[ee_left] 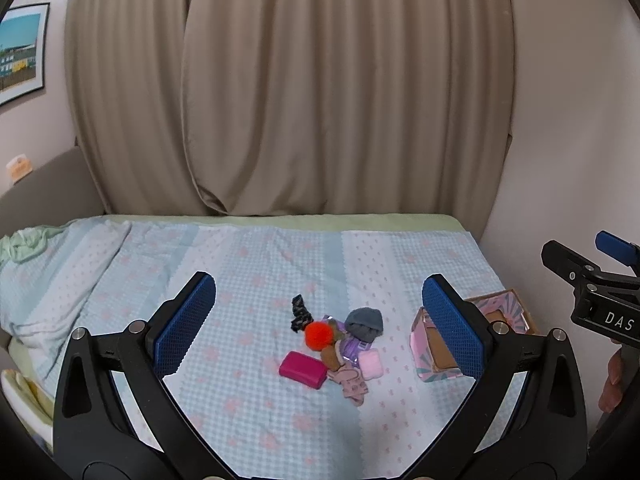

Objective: Organize soft objects

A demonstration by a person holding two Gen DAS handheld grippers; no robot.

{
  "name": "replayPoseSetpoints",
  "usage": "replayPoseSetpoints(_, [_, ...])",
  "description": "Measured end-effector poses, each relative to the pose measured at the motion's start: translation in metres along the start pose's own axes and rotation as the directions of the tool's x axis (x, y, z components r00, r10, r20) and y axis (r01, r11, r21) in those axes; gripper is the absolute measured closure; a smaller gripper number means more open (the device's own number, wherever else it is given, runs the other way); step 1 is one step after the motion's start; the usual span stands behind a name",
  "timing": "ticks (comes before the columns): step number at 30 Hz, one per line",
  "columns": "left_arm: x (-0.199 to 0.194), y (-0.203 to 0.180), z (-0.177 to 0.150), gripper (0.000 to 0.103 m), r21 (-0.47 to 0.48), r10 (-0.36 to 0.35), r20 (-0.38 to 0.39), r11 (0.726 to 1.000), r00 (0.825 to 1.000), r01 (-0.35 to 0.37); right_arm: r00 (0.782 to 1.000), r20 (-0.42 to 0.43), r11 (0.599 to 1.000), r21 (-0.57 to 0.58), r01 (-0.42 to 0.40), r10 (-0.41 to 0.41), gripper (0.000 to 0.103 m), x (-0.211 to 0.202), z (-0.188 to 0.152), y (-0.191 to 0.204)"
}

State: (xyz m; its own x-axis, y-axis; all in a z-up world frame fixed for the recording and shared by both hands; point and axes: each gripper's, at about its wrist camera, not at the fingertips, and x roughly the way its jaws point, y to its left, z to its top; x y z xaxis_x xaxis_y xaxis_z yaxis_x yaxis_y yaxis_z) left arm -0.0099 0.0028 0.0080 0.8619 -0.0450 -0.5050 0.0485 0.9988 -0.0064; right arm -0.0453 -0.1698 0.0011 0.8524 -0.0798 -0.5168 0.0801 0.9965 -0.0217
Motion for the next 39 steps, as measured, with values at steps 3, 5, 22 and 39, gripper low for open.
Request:
replayPoseSetpoints(3, [-0.0011, 0.001, 0.0007, 0.001, -0.003, 0.0, 0.001, 1.0, 1.0, 0.0, 1.0, 0.0, 1.0, 0.002, 0.0, 0.0, 0.0, 0.0001, 0.0007, 0.0004])
replayPoseSetpoints(5, [-0.0013, 0.001, -0.0002, 0.001, -0.003, 0.0, -0.001, 1.0, 1.0, 0.0, 1.0, 0.001, 1.0, 0.001, 0.003, -0.003, 0.0, 0.0004, 0.001, 0.0007])
replayPoseSetpoints(22, [-0.0017, 0.0034, -0.0023, 0.001, -0.009, -0.007, -0.005, 1.0, 1.0, 0.007, 1.0, 0.006, 1.0, 0.007, -0.002, 0.002, 0.0, 0.0007, 0.002, -0.0017])
replayPoseSetpoints(39, [-0.0005, 0.0045, -0.0042, 0.001, -0.021, -0.007, -0.009, 1.0, 1.0, 0.007, 1.0, 0.008, 1.0, 0.006, -0.003, 0.003, 0.0, 0.0028, 0.0023, 0.0007])
